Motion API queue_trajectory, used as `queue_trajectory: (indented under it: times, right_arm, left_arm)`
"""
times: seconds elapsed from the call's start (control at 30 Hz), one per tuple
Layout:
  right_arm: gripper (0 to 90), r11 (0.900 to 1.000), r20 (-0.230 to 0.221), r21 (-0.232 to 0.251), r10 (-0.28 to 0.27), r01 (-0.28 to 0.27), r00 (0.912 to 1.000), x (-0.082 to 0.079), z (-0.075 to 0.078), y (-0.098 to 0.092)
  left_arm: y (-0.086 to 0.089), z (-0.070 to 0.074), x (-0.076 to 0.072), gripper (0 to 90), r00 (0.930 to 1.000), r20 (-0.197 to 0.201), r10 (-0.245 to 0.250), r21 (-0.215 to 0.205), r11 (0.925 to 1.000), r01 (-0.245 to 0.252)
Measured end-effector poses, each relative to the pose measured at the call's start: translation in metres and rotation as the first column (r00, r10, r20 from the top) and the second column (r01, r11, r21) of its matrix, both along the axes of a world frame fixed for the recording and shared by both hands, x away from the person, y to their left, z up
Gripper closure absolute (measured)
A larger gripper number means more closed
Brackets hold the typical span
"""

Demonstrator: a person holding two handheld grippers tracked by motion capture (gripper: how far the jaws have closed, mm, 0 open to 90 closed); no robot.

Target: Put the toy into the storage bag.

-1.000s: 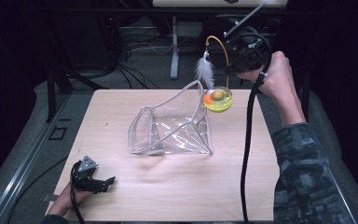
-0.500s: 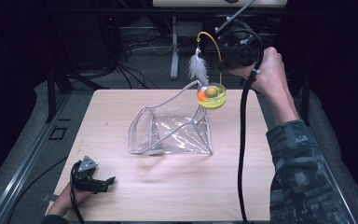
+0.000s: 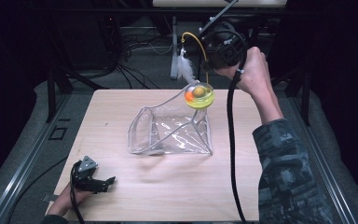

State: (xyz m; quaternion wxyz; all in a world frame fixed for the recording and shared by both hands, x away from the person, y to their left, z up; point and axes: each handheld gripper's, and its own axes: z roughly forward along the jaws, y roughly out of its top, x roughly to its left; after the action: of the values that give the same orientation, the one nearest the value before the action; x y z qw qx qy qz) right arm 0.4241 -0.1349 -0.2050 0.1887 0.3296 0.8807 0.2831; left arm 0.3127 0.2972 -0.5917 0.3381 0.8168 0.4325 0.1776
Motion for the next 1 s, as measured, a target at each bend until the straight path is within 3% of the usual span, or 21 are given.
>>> queue_trajectory:
  times: [0.5,1.0]
  right_arm:
    - [88.1,0.999,0.010,0.010,0.046,-0.046,0.9989,0.004,-0.012,0.029]
    - [88.1,0.998,-0.001,0.038,0.056,-0.056,0.9984,0.010,-0.031,0.039]
  left_arm:
    - [0.000,0.000,0.000,0.2,1.0000,-0.001,0.000,0.000,1.0000,0.000]
    - [0.000,0.000,0.000,0.2,1.0000,-0.001,-0.001,0.000,1.0000,0.001]
